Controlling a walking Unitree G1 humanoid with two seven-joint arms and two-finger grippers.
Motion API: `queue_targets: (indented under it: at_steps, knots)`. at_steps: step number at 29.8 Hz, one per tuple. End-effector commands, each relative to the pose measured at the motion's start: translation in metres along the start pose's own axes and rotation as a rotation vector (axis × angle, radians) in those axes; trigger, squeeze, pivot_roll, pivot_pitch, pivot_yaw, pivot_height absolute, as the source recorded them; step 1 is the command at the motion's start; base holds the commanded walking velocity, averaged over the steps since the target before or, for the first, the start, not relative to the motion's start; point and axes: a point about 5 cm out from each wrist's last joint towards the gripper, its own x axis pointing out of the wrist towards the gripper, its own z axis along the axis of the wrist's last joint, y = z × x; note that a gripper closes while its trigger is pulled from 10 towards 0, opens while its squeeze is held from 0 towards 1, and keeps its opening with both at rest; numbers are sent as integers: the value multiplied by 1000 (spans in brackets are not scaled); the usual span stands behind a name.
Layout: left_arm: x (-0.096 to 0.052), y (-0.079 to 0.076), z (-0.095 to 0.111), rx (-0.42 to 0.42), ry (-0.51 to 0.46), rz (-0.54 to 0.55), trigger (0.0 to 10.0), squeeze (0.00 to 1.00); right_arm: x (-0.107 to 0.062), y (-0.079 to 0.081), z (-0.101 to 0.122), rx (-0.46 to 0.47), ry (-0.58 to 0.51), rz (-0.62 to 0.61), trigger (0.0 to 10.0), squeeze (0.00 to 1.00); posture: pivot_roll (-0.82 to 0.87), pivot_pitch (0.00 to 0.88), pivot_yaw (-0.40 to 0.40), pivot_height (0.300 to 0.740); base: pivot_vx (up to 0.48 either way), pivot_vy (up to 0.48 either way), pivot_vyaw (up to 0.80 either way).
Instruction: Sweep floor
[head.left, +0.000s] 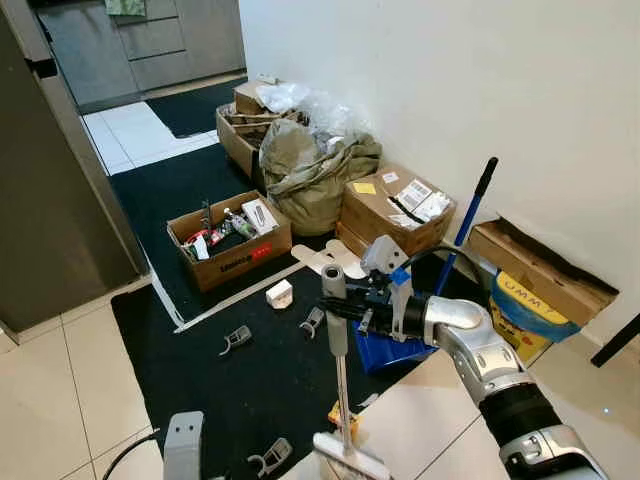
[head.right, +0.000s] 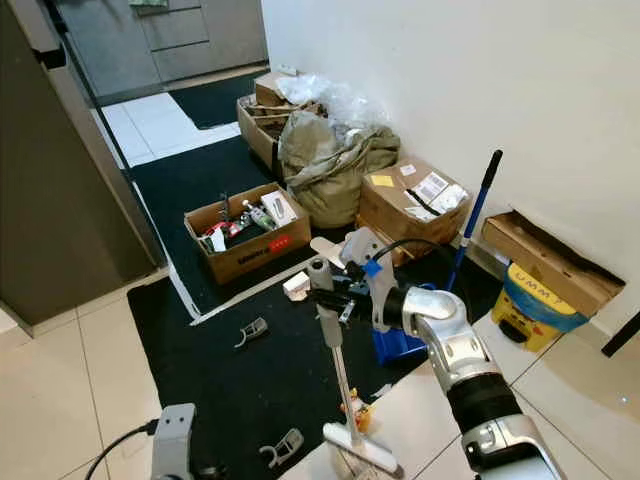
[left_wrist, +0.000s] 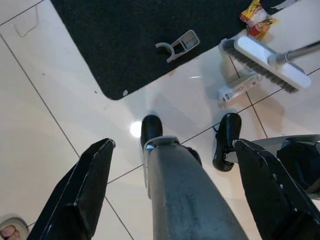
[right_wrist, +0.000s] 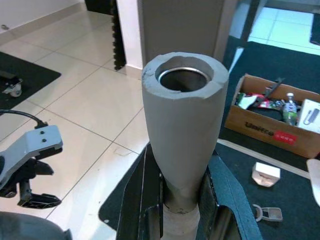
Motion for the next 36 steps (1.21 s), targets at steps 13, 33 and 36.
queue_targets:
  at_steps: [13, 33, 36]
  knots:
    - [-1, 3, -5, 1, 14, 29, 10000, 0, -5, 6, -3, 17, -33, 131, 10000, 0, -16, 13, -8, 740, 0, 0, 0]
    - [-11, 24, -41, 12, 78, 76, 10000, 0, -27, 15, -46, 53, 176, 434, 10000, 0, 84, 216, 24, 740, 0, 0, 0]
    - [-13, 31, -44, 15, 74, 91, 10000, 0, -17, 17, -50, -15, 156, 389, 10000, 0, 110, 264, 35, 740, 0, 0, 0]
